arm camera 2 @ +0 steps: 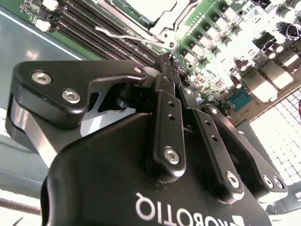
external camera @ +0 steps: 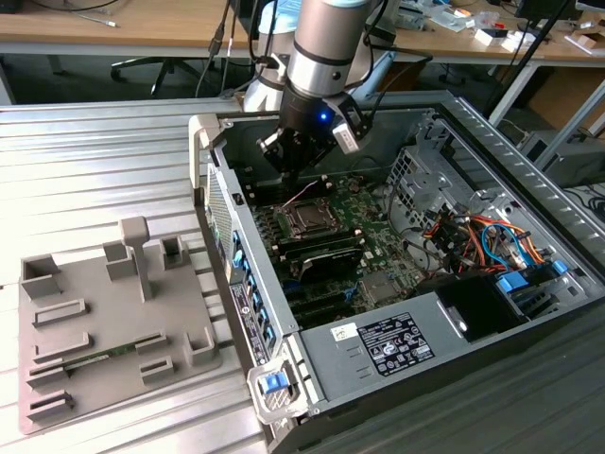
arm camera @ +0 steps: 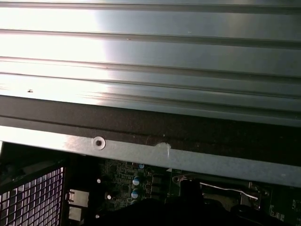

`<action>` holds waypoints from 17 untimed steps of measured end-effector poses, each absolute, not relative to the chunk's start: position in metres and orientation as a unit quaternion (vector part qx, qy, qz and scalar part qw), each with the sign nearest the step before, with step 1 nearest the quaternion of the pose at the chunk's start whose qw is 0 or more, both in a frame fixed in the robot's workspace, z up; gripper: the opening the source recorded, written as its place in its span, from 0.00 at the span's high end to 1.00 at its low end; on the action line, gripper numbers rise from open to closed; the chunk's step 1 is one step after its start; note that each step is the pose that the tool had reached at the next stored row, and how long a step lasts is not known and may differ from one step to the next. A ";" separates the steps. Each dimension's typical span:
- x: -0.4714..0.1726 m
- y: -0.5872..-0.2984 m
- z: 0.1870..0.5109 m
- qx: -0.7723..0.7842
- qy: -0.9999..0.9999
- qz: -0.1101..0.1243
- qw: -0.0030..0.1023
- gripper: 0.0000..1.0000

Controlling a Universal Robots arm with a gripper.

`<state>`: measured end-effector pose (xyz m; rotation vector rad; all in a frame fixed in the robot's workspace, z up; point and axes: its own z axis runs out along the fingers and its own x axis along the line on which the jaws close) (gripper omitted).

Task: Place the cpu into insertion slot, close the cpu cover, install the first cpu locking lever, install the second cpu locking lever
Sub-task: 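Install the first cpu locking lever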

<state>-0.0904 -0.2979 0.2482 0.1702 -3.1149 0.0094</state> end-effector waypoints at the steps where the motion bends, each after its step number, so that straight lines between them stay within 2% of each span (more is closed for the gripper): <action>1: -0.090 -0.298 0.248 0.055 -0.998 0.003 0.011 0.89; 17: -0.090 -0.298 0.245 0.055 -0.998 0.003 0.011 0.89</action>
